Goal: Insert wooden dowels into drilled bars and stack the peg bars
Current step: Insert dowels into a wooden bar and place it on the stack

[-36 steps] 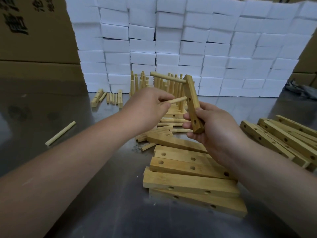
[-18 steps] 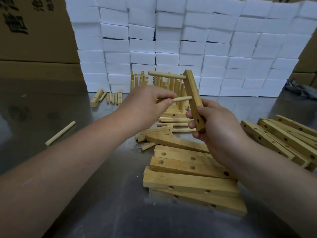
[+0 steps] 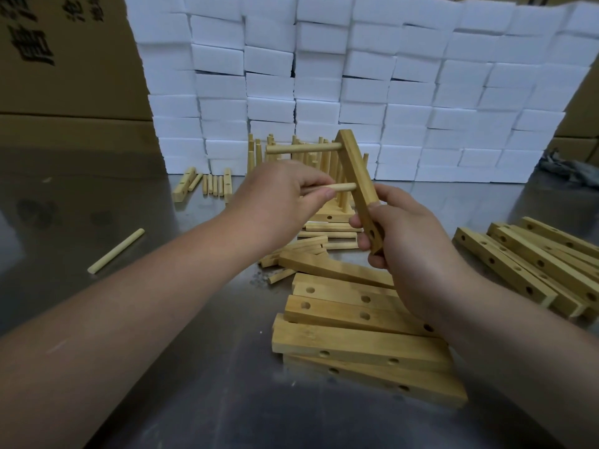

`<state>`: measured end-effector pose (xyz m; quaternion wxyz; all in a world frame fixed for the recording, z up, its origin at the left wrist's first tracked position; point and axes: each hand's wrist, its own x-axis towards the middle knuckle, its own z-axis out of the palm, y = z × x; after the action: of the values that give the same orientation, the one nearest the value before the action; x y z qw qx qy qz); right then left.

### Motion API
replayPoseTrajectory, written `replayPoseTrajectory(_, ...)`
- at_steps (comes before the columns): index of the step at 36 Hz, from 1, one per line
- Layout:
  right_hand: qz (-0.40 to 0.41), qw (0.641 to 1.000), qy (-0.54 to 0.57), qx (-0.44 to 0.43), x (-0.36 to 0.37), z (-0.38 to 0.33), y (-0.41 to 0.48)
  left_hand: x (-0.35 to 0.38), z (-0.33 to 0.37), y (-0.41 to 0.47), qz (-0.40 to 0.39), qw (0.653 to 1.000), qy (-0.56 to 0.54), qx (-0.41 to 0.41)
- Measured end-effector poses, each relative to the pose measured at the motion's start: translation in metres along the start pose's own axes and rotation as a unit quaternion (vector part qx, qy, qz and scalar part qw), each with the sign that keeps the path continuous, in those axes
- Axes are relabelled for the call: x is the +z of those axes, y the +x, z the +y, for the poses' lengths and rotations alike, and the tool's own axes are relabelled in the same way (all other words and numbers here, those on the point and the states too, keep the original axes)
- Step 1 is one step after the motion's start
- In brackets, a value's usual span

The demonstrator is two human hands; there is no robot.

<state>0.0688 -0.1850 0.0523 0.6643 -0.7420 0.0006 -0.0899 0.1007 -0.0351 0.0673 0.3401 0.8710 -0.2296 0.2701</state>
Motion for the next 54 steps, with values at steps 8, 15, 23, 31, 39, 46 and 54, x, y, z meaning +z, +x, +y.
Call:
replayPoseTrajectory(8, 0.002, 1.0, -0.004, -0.01, 0.001, 0.002, 0.0, 0.003, -0.004, -0.002, -0.019, 0.999, -0.017, -0.045)
replayPoseTrajectory(15, 0.002, 0.985, 0.147, 0.092, 0.003, 0.003, 0.006, -0.004, -0.005, 0.004, 0.043, 0.998, 0.004, -0.037)
replayPoseTrajectory(23, 0.077, 0.967, 0.201, 0.138, -0.007, -0.001, 0.016, 0.008, -0.033, 0.005, -0.042, 0.982, 0.099, -0.158)
replayPoseTrajectory(31, 0.058, 0.966, 0.207, 0.14, -0.001, 0.002, 0.017, 0.021, -0.06, -0.001, -0.237, 0.931, 0.136, -0.242)
replayPoseTrajectory(39, 0.069, 0.968, 0.197, 0.14, 0.0, 0.001, 0.014, 0.02, -0.055, -0.001, -0.251, 0.93, 0.093, -0.253)
replayPoseTrajectory(46, 0.065, 0.965, 0.206, 0.147, 0.0, 0.001, 0.018, 0.024, -0.05, -0.002, -0.246, 0.932, 0.113, -0.242)
replayPoseTrajectory(54, 0.095, 0.956, 0.24, 0.137, -0.004, 0.0, 0.026, 0.004, -0.023, 0.002, -0.175, 0.97, 0.024, -0.168)
